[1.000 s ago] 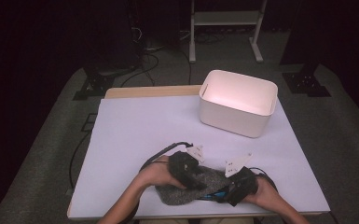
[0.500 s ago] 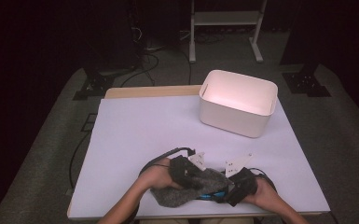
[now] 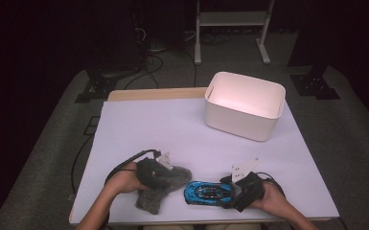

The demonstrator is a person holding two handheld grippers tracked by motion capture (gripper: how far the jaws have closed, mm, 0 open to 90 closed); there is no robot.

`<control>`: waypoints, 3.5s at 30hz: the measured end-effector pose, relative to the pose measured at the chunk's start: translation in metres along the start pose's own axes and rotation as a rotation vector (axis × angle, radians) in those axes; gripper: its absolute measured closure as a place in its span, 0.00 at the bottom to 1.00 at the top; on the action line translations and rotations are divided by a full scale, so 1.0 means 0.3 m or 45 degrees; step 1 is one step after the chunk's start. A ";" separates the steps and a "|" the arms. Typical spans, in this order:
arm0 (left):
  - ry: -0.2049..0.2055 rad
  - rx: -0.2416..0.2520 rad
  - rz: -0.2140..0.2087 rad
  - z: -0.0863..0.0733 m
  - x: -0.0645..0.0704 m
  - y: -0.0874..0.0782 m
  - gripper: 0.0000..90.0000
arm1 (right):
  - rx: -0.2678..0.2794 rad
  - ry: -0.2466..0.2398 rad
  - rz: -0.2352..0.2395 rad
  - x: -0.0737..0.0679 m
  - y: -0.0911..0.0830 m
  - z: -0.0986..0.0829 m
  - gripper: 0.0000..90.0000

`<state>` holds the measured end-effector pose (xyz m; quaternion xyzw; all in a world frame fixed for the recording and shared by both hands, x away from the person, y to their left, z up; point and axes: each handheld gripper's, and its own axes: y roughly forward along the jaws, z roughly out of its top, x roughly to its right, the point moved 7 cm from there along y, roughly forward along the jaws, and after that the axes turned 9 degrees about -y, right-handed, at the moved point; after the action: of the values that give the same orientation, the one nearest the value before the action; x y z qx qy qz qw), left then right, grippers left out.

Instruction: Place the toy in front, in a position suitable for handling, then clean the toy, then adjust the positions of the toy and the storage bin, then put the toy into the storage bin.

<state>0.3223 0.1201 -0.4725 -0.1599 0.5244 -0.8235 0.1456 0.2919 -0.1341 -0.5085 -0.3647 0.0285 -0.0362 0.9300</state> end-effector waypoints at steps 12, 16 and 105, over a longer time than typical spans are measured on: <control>-0.179 0.166 0.066 -0.163 -0.098 -0.147 0.82 | 0.003 0.007 0.003 0.001 -0.001 0.000 0.17; -0.218 0.243 0.038 -0.199 -0.094 -0.132 0.78 | -0.017 0.015 -0.005 -0.001 -0.002 0.004 0.17; -0.250 0.623 0.111 -0.113 -0.069 -0.171 0.09 | -0.042 0.000 -0.178 0.460 -0.344 0.367 0.17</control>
<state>0.3232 0.1769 -0.4417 -0.1762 0.2996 -0.8993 0.2654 0.4333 -0.1472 -0.3613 -0.3811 0.0037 -0.1006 0.9191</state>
